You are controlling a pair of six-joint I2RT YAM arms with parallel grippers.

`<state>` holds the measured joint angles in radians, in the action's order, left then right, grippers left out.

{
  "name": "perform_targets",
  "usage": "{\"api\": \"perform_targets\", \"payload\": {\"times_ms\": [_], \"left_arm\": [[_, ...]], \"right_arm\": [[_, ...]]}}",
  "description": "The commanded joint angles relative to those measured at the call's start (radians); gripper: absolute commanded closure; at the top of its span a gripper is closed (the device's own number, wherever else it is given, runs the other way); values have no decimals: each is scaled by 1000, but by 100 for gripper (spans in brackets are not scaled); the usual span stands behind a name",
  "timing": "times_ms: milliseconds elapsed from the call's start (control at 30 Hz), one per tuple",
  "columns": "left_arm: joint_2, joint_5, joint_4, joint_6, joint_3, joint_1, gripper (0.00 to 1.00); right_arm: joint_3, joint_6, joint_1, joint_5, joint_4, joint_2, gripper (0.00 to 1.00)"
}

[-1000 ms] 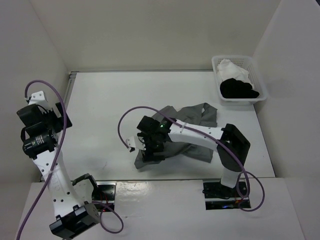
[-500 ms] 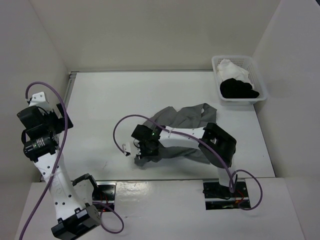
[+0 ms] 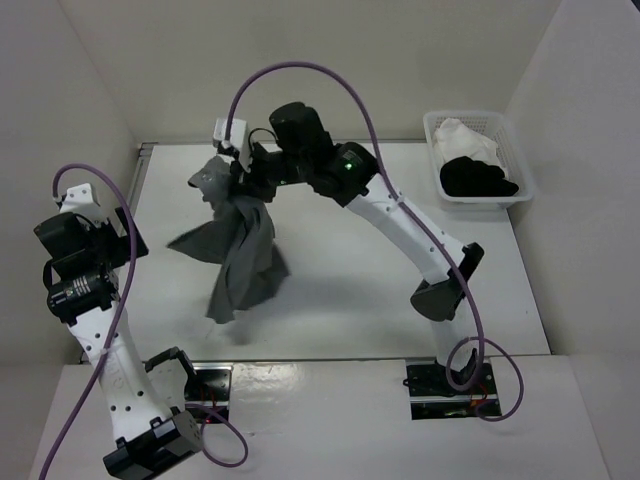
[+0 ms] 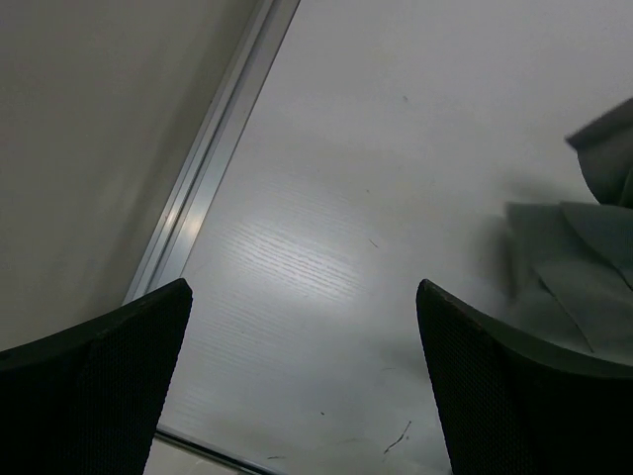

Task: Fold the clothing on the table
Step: Flatten the skirt out

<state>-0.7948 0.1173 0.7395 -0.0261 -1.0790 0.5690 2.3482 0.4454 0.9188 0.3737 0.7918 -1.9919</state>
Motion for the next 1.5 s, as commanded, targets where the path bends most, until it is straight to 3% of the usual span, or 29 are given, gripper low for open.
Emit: {"api": "perform_targets", "payload": {"times_ms": [0, 133, 333, 367, 400, 433, 467, 567, 633, 700, 833, 900, 967, 1033, 1067, 1200, 1300, 1467], "left_arm": [[12, 38, -29, 17, 2, 6, 0], [3, 48, -29, 26, 2, 6, 0], [3, 133, -20, 71, 11, 6, 0], [-6, 183, -11, 81, 11, 6, 0], [-15, 211, -2, 94, 11, 6, 0], [-27, 270, 11, 119, 11, 6, 0], [-27, 300, 11, 133, 11, 6, 0], [-79, 350, 32, 184, 11, -38, 0], [-128, 341, 32, 209, 1, -128, 0], [-167, 291, 43, 218, -15, -207, 0], [-303, 178, 43, 227, -71, -464, 0], [-407, 55, 43, 227, -113, -665, 0], [-513, -55, 43, 200, -148, -855, 5], [-572, -93, -2, 170, -205, -955, 10], [-618, -111, -18, 155, -225, -1044, 18], [-724, -203, -150, 63, -303, -1207, 32], [-785, -287, -235, -47, -303, -1317, 34], [-932, -615, -293, -224, -303, -1468, 37]], "right_arm": [[127, -70, -17, 253, 118, -2, 100], [109, -149, -116, 384, 104, 18, 100], [-246, -263, -349, 436, -94, 70, 100], [-342, -286, -404, 415, -141, 70, 93], [-384, -301, -426, 366, -161, 70, 66], [-459, -288, -460, 270, -173, 70, 14], [-489, -287, -460, 199, -183, 70, 2], [-536, -306, -526, -76, -193, 21, 2], [-546, -336, -592, -166, -183, -5, 2], [-566, -336, -641, -167, -183, 22, 2], [-638, -269, -675, -177, -183, 119, 2], [-670, -243, -686, -168, -158, 151, 2], [-701, -232, -696, -168, -149, 195, 2], [-762, -203, -718, -168, -149, 249, 2], [-783, -194, -718, -188, -149, 269, 2], [-872, -174, -811, -216, -149, 350, 2], [-914, -183, -892, -159, -138, 393, 2], [-986, -192, -1001, -117, -117, 458, 2]]}}
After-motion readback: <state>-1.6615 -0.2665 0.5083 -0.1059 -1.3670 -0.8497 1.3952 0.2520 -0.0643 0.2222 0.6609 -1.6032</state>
